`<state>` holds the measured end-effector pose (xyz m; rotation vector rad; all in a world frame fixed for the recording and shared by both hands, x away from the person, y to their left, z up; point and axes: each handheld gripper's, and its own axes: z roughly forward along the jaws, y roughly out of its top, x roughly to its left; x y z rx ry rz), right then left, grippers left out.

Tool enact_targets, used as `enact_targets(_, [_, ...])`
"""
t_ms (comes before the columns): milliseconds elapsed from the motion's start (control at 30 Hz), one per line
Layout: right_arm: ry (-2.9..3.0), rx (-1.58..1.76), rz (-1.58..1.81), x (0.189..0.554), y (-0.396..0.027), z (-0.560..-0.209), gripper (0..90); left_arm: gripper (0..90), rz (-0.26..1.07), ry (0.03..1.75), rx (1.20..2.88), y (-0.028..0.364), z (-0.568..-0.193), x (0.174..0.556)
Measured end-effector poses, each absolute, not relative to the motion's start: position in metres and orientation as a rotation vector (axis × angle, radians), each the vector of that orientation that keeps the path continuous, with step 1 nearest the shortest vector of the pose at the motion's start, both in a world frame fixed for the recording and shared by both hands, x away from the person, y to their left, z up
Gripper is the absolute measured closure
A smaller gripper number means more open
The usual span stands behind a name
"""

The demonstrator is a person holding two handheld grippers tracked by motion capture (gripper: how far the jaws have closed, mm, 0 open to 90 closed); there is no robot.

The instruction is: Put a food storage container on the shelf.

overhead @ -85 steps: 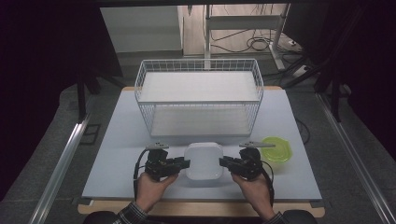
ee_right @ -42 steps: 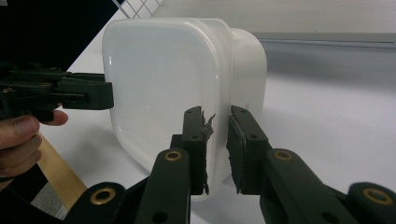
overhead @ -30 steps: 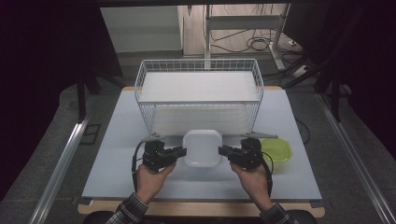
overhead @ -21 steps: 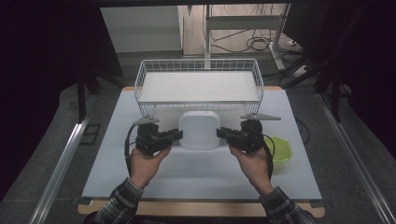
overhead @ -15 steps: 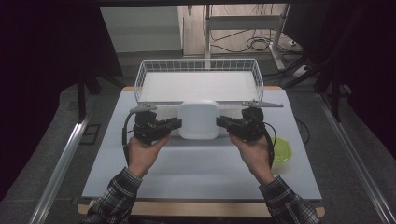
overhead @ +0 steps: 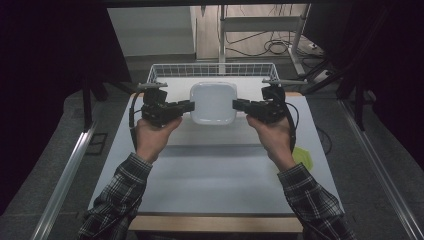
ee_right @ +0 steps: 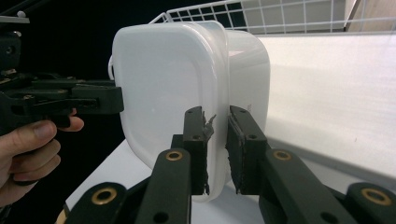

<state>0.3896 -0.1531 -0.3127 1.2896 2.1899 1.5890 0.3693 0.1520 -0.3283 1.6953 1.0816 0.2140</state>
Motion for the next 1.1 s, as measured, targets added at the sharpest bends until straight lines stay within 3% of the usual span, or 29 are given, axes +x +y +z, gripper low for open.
enact_targets(333, [2.188,1.304,1.596,0.408,-0.150,-0.306,73.5,71.8,0.229,1.063,1.700,0.153,-0.322,0.383])
enact_targets(667, [2.169,1.257,1.558,0.424,-0.142,-0.306,60.7,61.5,0.294,1.041,1.716,0.151,-0.320,0.397])
enact_targets(1100, [2.096,1.190,1.475,0.437,-0.136,-0.303,58.3,55.2,0.362,1.062,1.710,0.148,-0.316,0.407])
